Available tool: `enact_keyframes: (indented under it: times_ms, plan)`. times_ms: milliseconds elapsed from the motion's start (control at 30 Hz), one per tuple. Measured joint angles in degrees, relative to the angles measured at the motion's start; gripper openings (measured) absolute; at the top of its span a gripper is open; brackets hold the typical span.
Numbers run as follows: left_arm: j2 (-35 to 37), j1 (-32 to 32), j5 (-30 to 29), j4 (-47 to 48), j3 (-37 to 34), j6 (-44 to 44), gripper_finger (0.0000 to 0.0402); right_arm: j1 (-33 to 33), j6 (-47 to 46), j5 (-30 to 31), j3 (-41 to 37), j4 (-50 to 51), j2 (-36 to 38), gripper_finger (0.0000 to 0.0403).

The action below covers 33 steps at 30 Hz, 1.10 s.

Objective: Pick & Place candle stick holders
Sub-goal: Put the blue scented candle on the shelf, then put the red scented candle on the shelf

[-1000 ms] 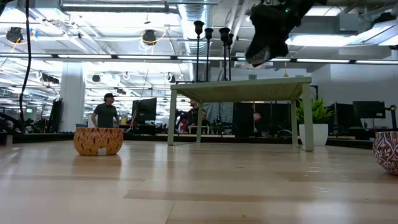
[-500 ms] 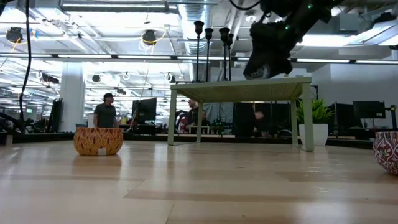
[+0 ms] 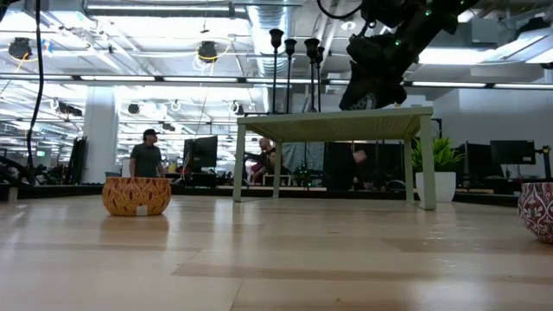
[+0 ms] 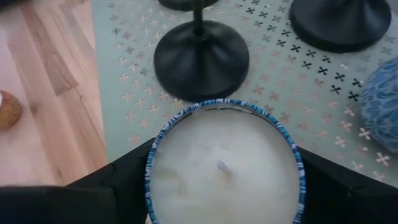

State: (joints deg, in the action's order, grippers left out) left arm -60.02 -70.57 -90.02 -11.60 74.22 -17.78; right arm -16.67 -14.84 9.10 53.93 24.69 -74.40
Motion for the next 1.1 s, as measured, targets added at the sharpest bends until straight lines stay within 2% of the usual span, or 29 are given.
enact_keyframes:
  times_ms: [400,800,967,1100]
  plan:
    - [0.07,0.02,0.0,-0.02,0.0,0.0,0.0287,-2.26,1.5,-1.76,0.0,0.64,-0.01,0.029]
    - [0.07,0.02,0.0,-0.02,0.0,0.0,0.0287,-2.27,1.73,-2.74,0.06,1.45,-0.01,0.0337]
    - [0.07,0.02,0.0,-0.02,0.0,0.01,0.0287,-2.25,2.57,-1.92,3.33,2.68,1.49,0.0344]
    - [0.07,0.02,0.0,-0.02,0.0,0.02,0.0287,-2.25,4.05,-1.53,7.99,8.72,3.77,0.0345]
